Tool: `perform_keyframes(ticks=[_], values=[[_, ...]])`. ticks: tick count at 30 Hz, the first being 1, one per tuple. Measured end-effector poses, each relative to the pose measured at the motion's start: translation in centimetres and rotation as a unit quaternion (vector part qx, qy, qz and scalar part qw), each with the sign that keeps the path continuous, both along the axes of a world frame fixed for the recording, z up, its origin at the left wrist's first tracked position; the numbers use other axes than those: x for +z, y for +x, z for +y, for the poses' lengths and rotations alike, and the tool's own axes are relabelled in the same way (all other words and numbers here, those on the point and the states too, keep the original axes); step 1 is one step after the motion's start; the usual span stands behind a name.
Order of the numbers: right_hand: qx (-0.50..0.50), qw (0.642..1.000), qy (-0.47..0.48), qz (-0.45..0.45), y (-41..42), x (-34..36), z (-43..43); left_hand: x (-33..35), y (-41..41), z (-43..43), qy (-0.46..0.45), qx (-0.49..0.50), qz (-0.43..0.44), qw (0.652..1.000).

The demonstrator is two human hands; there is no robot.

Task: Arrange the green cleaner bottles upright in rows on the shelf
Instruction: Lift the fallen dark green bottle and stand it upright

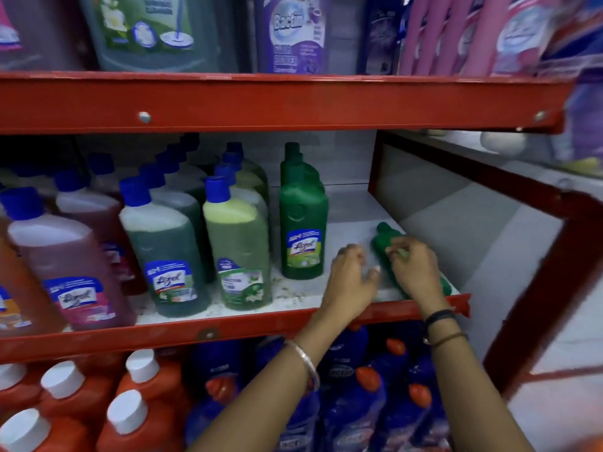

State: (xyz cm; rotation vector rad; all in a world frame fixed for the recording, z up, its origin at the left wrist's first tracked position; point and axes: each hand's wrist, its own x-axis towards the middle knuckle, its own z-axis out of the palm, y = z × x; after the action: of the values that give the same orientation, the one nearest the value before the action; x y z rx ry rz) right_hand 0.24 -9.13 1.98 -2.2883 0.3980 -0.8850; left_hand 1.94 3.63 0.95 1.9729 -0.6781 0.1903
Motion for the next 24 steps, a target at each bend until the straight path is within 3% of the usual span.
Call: perform_keyframes(ticks=[2,5,7,12,17,24], values=[[-0.064,0.994,0.000,0.086,-0.2,-0.2,-2.8,0.1,0.5,-3.4,0.039,-0.010,0.107,0.993],[-0.054,0.968,0.085,0.228,-0.1,-0.1,-5.1,0.3,0.8,-6.5,0.107,-0.018,0.178,0.978],[-0.018,0.958,0.159,0.236,0.5,-0.4,-6.2,0.4,1.2,-7.6,0.129,-0.003,0.205,0.970],[0.040,0.929,0.330,0.163,1.3,-2.0,-7.1,-0.1,2.3,-8.2,0.067,0.037,0.272,0.959],[0.117,0.913,0.386,0.065,0.7,-2.0,-6.0,-0.3,1.4,-6.8,0.004,0.080,0.201,0.976],[0.214,0.937,0.274,0.019,-0.6,-0.5,-1.0,1.7,-1.3,-0.9,-0.006,0.154,0.056,0.987]])
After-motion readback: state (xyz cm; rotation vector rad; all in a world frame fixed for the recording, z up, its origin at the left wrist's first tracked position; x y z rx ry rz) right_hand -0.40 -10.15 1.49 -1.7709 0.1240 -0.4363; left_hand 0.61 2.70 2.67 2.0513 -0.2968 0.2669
